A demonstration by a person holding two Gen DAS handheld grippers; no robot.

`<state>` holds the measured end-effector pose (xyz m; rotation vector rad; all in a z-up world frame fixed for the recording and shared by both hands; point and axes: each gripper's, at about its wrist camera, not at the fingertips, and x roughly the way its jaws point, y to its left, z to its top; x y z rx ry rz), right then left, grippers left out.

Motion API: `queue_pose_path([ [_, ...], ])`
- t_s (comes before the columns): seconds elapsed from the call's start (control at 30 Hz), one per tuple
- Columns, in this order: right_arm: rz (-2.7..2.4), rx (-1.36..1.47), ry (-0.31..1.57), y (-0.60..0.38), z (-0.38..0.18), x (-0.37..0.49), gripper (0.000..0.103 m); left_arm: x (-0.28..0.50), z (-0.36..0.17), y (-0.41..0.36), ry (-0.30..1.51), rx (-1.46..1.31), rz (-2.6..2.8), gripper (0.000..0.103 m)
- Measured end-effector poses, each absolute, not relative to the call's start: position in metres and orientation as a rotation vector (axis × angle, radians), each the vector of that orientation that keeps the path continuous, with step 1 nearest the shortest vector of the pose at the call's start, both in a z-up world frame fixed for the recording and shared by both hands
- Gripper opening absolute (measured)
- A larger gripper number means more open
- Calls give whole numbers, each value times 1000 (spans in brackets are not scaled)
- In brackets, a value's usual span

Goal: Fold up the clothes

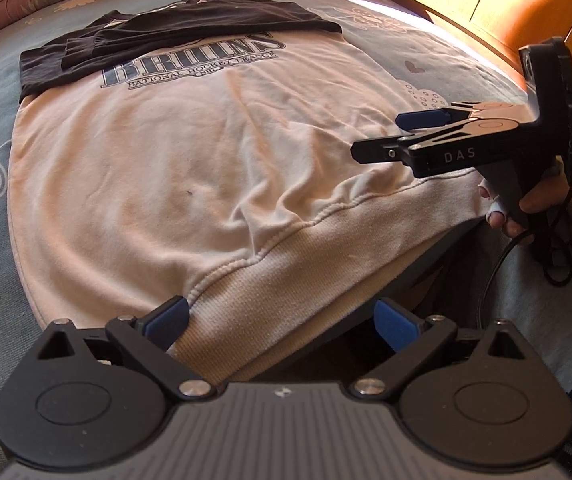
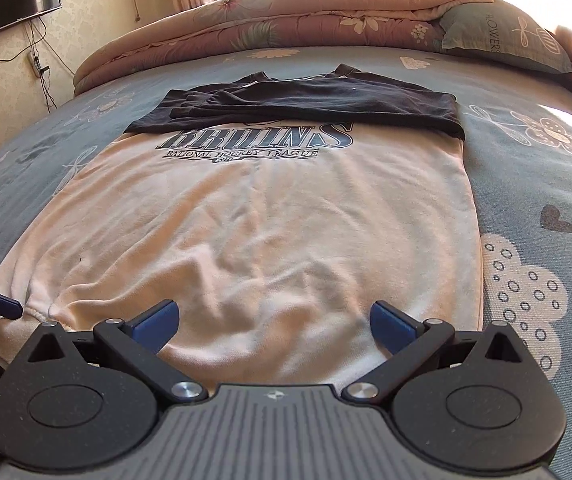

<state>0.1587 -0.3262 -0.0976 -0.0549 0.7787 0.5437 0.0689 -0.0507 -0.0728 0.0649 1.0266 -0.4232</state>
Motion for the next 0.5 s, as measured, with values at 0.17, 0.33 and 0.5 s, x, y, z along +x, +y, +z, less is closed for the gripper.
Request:
queue_pose_path([
  [0.17, 483, -61, 766, -322, -94, 152, 103, 71, -66, -34, 971, 48, -381, 98],
  [0.33, 467, -219, 787, -304, -97, 133, 103, 67, -79, -20, 989, -23, -385, 98],
  [0.5, 437, -177, 824, -313, -95, 122, 103, 55, -74, -10, 1007, -58, -406, 99],
])
